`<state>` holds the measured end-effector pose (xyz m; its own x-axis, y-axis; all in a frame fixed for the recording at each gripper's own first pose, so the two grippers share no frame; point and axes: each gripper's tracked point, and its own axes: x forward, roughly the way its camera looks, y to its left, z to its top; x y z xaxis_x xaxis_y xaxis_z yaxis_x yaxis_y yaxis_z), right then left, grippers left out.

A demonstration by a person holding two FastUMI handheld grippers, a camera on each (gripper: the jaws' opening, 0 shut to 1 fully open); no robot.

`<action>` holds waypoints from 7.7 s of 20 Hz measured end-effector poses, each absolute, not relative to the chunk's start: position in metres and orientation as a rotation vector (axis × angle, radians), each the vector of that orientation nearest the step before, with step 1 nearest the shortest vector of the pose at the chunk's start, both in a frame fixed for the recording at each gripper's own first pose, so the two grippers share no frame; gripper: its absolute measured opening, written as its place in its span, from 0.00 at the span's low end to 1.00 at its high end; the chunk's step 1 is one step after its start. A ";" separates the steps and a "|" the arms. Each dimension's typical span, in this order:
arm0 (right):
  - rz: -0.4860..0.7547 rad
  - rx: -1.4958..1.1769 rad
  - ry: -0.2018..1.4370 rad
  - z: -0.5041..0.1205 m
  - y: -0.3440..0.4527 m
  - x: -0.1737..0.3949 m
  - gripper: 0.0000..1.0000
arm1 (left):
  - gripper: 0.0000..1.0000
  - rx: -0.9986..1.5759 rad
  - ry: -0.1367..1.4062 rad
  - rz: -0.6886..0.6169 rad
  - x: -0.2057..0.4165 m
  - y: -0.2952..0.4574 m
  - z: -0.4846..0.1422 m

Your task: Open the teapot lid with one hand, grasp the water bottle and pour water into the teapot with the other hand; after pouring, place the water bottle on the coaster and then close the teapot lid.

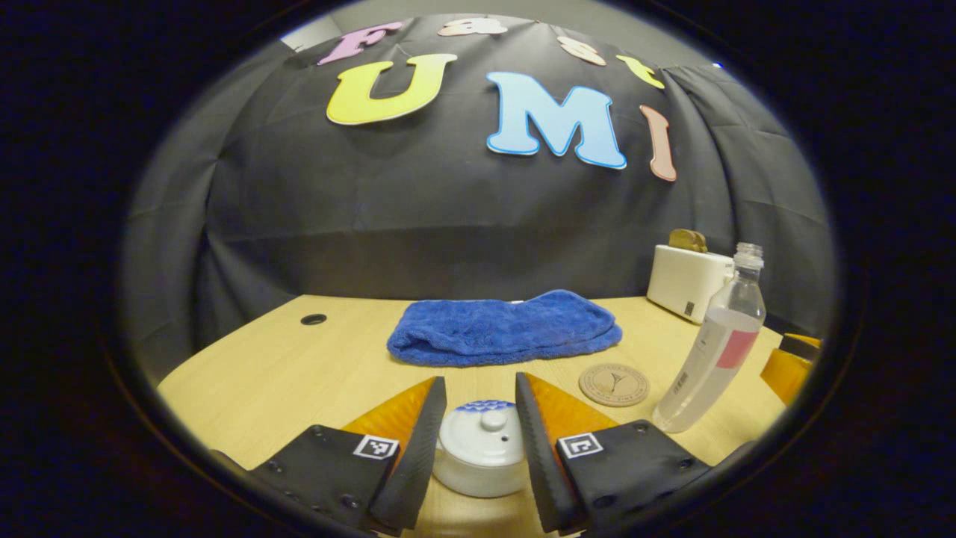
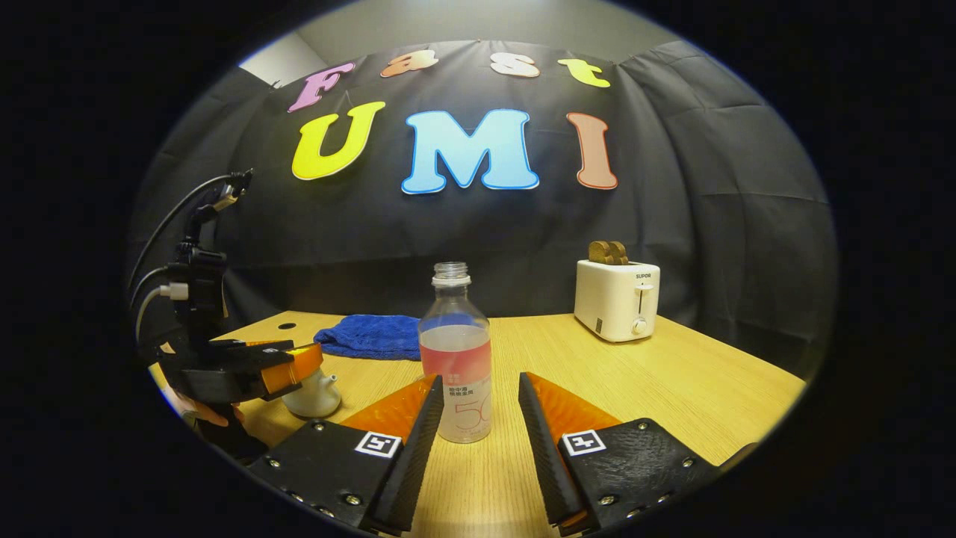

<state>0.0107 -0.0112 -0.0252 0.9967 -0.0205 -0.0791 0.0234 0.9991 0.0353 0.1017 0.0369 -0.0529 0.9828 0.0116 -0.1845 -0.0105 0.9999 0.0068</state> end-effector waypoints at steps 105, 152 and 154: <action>0.043 -1.562 -0.139 -0.017 0.076 0.130 0.75 | 0.10 -0.078 0.189 0.126 0.005 0.166 -0.043; -0.086 -1.974 -0.498 0.033 0.104 0.136 0.75 | 0.09 -0.085 0.226 0.128 0.005 0.165 -0.058; -0.086 -1.980 -0.512 0.034 0.104 0.137 0.75 | 0.09 -0.086 0.226 0.128 0.005 0.166 -0.058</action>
<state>0.1370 0.1043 0.0341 0.9062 0.3156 0.2814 0.3901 -0.3674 -0.8443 0.0051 0.1655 -0.0581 0.9664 0.1173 -0.2289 -0.1365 0.9882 -0.0700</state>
